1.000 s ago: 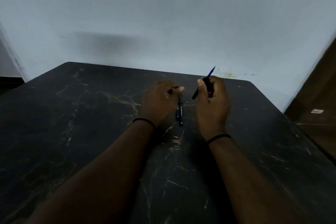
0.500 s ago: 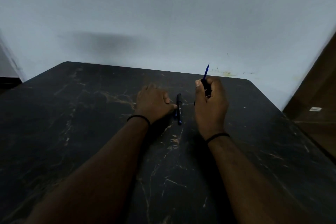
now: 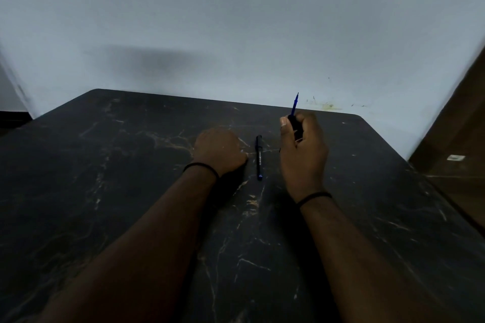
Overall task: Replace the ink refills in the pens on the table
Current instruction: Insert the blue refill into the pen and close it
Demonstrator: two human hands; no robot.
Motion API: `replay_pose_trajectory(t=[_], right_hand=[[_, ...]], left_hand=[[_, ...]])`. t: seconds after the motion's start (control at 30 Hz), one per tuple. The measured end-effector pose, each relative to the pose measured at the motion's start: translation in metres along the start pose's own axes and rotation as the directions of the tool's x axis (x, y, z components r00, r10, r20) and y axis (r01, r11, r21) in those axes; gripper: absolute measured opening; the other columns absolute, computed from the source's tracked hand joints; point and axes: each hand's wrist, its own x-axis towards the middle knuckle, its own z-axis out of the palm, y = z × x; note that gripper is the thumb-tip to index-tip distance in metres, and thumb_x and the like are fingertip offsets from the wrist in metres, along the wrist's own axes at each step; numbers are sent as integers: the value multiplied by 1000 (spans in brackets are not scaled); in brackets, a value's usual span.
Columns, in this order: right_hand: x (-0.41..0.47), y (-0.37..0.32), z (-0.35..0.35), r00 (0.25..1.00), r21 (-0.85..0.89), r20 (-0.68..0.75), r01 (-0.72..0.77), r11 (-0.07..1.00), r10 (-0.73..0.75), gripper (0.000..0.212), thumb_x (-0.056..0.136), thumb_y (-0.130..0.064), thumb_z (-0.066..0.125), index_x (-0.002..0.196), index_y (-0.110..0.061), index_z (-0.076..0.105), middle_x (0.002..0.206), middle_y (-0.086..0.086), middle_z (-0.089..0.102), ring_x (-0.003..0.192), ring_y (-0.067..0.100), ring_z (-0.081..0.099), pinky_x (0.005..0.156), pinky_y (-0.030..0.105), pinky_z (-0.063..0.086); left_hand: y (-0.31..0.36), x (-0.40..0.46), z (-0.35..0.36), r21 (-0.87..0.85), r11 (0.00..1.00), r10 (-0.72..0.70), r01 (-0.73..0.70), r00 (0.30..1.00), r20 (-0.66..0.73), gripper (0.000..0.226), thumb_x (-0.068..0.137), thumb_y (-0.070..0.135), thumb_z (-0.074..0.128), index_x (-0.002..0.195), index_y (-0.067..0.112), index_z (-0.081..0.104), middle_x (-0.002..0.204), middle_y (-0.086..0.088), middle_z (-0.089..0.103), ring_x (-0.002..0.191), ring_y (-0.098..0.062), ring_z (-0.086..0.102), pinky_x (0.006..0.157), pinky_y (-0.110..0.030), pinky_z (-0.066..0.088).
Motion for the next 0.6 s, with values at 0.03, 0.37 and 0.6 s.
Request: replay_pose_trajectory(t=[0.03,0.37,0.6], right_hand=[[0,0,0,1000,-6,10,-9,1000,9,12,98,-35,57,90,-30,50,83,-6,57,69,0,48,61,10,34],[0,1,2,994,-78,111,8,997,1,19,100,-33,57,106,-19,68,92,-6,63,81,11,58,71,28,49],[0,10,8,966,-99,254,64,993,-37,25,93,-36,60,117,-31,66,100,-9,67,88,6,61,79,28,49]], left_hand=[[0,0,0,5,1000,-7,7,1000,-1,33,83,49,59,85,18,69,102,-7,71,97,-28,66,77,-33,47],[-3,4,4,-566,825,-151,-6,961,-231,47,96,30,55,56,6,55,50,-10,50,45,-16,43,48,-30,34],[-2,8,6,-958,278,-423,70,905,-57,21,96,21,59,79,12,69,61,-6,62,42,-6,48,41,-19,38]])
